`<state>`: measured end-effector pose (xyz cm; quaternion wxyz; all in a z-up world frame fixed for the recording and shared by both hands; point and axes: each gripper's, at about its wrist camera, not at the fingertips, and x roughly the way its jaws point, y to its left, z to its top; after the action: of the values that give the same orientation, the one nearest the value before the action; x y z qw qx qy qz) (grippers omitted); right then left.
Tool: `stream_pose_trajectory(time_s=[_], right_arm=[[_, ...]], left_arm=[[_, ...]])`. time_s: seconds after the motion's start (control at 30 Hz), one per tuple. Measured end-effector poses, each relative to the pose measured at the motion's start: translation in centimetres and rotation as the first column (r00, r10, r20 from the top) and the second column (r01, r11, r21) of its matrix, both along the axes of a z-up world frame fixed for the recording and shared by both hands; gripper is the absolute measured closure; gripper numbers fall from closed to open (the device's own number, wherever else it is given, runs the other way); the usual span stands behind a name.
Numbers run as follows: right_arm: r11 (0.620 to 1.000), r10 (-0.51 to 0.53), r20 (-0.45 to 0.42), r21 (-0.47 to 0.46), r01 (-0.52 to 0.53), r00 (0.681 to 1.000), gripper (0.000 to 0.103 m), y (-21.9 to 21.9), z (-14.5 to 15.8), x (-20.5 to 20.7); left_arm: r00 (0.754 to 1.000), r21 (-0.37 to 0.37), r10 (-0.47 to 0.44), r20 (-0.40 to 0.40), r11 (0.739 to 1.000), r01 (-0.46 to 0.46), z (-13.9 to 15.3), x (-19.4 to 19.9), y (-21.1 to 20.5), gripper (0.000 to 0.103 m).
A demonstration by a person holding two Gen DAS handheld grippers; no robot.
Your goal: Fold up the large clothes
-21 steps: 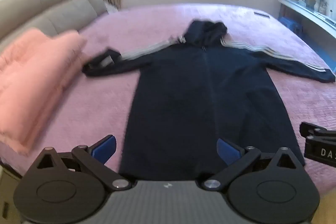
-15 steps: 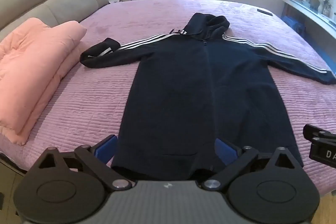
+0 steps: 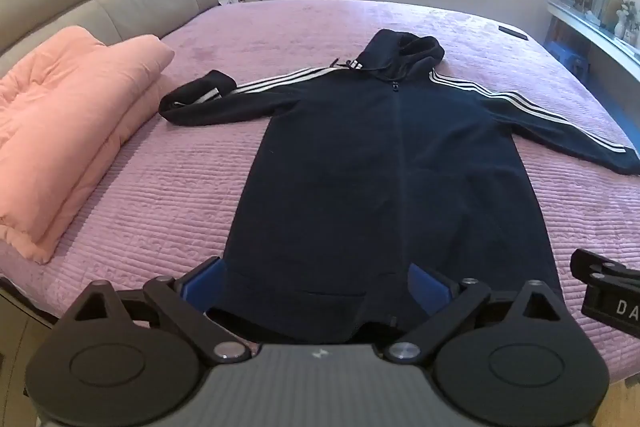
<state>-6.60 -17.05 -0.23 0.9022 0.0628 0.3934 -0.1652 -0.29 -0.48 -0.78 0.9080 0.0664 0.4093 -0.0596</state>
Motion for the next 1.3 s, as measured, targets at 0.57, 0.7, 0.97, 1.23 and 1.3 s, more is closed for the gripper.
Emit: stream_pose_trajectory(time_s=[0.57, 0.7, 0.97, 1.23, 1.3], right_arm=[[1.0, 0.006, 0.015, 0.013, -0.007, 1.0, 0.001, 0.3, 0.4, -0.8], [1.0, 0.007, 0.015, 0.019, -0.007, 1.0, 0.001, 0.1, 0.3, -0.9], [1.0, 0.011, 0.014, 0.023, -0.012, 1.0, 0.001, 0.2, 0.3, -0.9], [1.0, 0.017, 0.015, 0.021, -0.017, 1.0, 0.001, 0.5, 0.3, -0.8], [1.0, 0.019, 0.017, 0.02, -0.019, 1.0, 0.001, 0.6, 0.4, -0.8]], left_arm=[[1.0, -0.035, -0.019, 0.005, 0.999, 0.019, 0.5, -0.8, 0.2, 0.003], [1.0, -0.043, -0.02, 0.004, 0.999, 0.02, 0.5, -0.9, 0.4, 0.003], [1.0, -0.045, -0.021, 0.0, 0.999, 0.021, 0.5, -0.9, 0.4, 0.003], [1.0, -0.049, -0.021, 0.001, 0.999, 0.021, 0.4, -1.1, 0.4, 0.003], [1.0, -0.049, -0.023, 0.003, 0.999, 0.023, 0.4, -1.1, 0.5, 0.003]])
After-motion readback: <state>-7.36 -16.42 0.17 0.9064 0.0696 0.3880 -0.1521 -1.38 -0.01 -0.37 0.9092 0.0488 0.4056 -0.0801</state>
